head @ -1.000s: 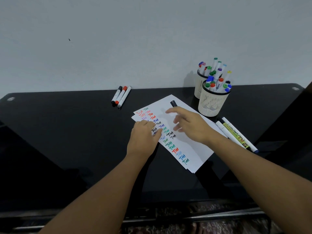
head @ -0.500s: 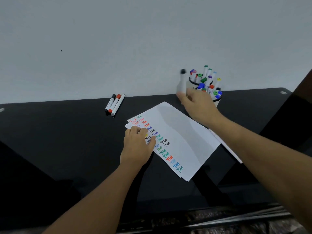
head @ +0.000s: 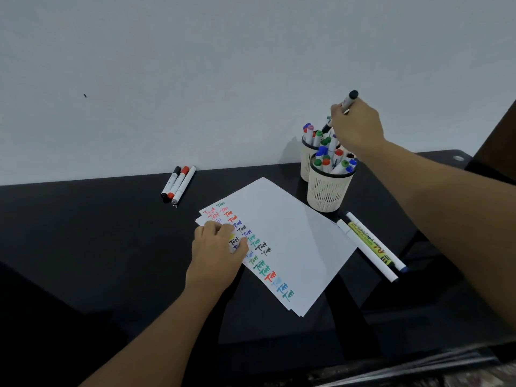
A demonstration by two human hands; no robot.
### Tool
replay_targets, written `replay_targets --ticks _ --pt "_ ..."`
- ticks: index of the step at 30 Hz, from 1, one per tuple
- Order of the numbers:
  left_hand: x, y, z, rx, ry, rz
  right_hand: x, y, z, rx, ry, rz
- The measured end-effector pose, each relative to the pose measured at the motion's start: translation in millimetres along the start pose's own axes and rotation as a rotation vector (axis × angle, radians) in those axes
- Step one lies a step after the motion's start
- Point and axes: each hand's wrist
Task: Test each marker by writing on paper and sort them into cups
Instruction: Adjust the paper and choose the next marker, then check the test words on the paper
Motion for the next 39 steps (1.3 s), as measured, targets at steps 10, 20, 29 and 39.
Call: replay_targets --ticks 10,20,29,39 --pt "1.4 2.4 1.4 0.014 -0.019 -0.012 4.8 -9.6 23.2 0.032 0.075 -0.076" --pt "1.1 2.4 0.9 0.014 -0.023 -0.030 9.0 -15.2 34.4 0.162 0.257 -0.367" --pt "0.0 -0.2 0.6 0.013 -0.015 -0.022 17.1 8.9 -0.3 -0.073 -0.065 -0.468" --pt "-0.5 0.1 0.6 -0.004 -0.004 -0.056 89.6 36.3 -101.4 -0.414 0.149 -0.275"
Point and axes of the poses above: each hand's wrist, its own z-axis towards the middle knuckle, its own x-axis out of the palm, y = z × x, and after that the axes turned 15 degrees about y, right-handed
